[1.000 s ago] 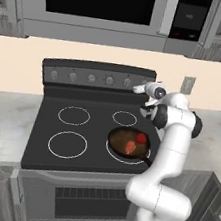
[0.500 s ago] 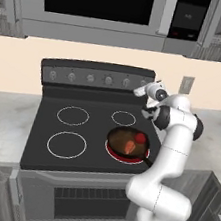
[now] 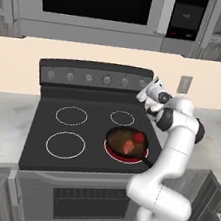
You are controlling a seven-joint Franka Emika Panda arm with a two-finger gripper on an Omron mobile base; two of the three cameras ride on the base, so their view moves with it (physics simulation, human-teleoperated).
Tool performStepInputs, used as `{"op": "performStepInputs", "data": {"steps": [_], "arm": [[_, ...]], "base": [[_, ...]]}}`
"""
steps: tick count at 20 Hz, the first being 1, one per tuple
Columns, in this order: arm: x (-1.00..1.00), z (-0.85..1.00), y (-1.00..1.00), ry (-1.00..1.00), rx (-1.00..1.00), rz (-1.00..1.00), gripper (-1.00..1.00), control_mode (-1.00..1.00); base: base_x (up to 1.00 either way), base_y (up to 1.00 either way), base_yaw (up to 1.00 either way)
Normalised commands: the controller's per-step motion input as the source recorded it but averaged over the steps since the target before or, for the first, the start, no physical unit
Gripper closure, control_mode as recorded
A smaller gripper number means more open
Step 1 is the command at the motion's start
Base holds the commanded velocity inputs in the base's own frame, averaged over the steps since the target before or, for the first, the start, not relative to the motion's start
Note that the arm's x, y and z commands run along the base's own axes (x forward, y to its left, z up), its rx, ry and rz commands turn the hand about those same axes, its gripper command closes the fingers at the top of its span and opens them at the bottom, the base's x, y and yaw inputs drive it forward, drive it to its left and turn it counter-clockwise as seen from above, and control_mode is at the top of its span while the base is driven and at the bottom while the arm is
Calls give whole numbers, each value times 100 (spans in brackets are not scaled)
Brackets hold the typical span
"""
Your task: Put the sweet potato and tomato in the pan. Then turn on the front right burner and set the heat to medium.
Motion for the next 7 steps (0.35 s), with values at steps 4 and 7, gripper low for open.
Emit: {"op": "performStepInputs", "data": {"steps": [4,7], "arm": [[34,-13,29,-1,-57,31,100,-100],[40,-4,47,0,-62,28,100,-100]], "base": [[0,0,0],[0,0,0]]}}
